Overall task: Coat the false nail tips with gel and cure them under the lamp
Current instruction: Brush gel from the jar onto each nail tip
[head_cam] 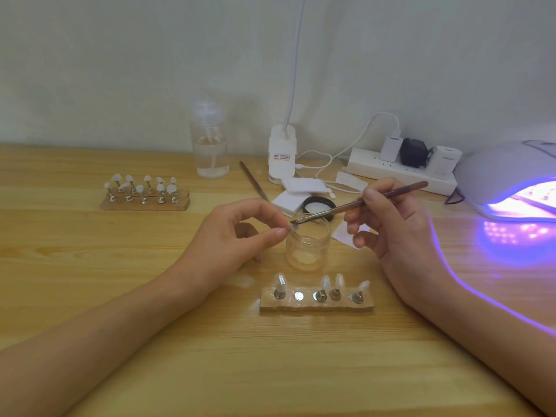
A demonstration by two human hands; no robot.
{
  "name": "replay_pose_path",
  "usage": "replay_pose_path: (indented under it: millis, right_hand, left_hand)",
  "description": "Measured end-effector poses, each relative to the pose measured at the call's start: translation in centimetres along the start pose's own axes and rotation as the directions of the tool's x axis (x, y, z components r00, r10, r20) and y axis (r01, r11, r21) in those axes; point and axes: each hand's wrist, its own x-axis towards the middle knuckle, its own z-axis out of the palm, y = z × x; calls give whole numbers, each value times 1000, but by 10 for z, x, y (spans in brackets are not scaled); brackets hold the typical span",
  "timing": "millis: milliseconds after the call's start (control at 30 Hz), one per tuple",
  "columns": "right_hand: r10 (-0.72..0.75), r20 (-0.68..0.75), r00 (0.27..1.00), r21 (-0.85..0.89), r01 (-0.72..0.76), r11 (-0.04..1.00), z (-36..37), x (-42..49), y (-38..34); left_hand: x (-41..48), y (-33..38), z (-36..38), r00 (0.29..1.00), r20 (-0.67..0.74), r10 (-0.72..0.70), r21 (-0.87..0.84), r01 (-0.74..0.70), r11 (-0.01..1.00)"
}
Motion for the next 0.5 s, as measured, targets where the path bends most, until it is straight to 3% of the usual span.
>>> replay_pose_path:
  millis: [100,267,367,500]
  right_hand:
    - [23,-63,998,-10,-24,1000,-3,0,1]
    - [-9,14,1000,32,9,999,0,1,-1]
    - [14,-34,999,-24,-14,1000,-2,0,1]
    - [-7,-34,999,50,9,999,-2,1,-1]
  left_hand:
    - [0,0,0,1000,0,-7,-2,7,1000]
    - [0,1,0,1000,2,-10,-1,10,1000]
    - [0,1,0,1000,3,-9,-12,9,1000]
    - [0,1,0,1000,7,-9,-14,9,1000]
